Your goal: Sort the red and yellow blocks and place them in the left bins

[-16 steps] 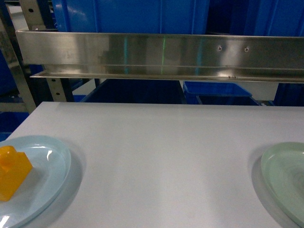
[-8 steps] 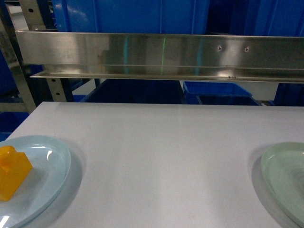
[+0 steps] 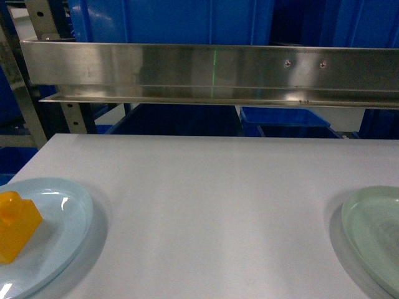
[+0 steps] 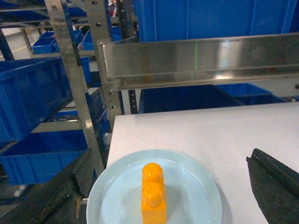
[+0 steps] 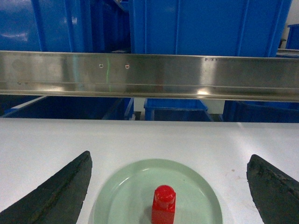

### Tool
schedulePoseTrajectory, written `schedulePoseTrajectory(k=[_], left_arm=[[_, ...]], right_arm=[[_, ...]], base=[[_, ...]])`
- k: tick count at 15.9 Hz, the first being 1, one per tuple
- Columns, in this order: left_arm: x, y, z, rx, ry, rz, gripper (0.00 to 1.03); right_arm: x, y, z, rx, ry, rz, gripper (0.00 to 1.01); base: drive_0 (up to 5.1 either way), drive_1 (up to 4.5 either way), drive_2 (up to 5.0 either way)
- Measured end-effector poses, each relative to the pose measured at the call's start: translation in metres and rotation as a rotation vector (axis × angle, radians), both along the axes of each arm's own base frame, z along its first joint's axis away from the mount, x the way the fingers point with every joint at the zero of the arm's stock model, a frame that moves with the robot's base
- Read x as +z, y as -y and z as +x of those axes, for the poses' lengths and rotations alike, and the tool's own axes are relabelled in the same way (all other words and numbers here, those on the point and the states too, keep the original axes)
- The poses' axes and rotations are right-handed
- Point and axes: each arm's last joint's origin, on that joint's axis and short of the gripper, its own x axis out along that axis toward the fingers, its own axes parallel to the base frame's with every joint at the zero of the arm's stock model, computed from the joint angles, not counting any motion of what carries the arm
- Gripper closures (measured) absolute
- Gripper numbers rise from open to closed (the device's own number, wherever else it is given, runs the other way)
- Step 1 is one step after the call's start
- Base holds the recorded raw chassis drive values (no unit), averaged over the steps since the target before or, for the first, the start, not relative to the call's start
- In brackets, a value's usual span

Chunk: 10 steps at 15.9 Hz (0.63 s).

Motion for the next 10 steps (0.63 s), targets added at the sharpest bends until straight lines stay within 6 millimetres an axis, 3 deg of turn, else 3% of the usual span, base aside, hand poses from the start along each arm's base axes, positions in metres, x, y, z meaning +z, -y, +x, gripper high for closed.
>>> schedulePoseTrajectory(k=[2, 4, 5, 8, 10], left_arm=[[0.01, -0.004, 0.011, -0.009, -0.003, 0.029, 0.05], [0.047, -0.012, 0.029, -0.021, 0.038, 0.058, 0.05], [0.057, -0.016, 0.038, -0.038, 0.011, 0.066, 0.05], [0.068, -0.028, 0.082, -0.136, -0.136, 0.119, 0.05], [0.065, -0.037, 0.112, -0.142, -0.197, 0.168, 0.05]], right_arm=[[0.023, -0.005, 0.019, 0.013, 0.006, 0.005, 0.03], [0.058, -0.008, 0.044, 0.01, -0.003, 0.011, 0.03], [0.065, -0.01, 0.062, 0.014, -0.064, 0.014, 0.03], [0.061, -0.002, 0.107, 0.004, -0.245, 0.037, 0.03], [0.057, 0.005, 0.135, -0.005, -0.32, 0.057, 0.03]], base=[[0.0, 0.0, 0.0], [0.0, 0.0, 0.0], [0.0, 0.0, 0.0], [0.0, 0.0, 0.0], [0.0, 0.0, 0.0]])
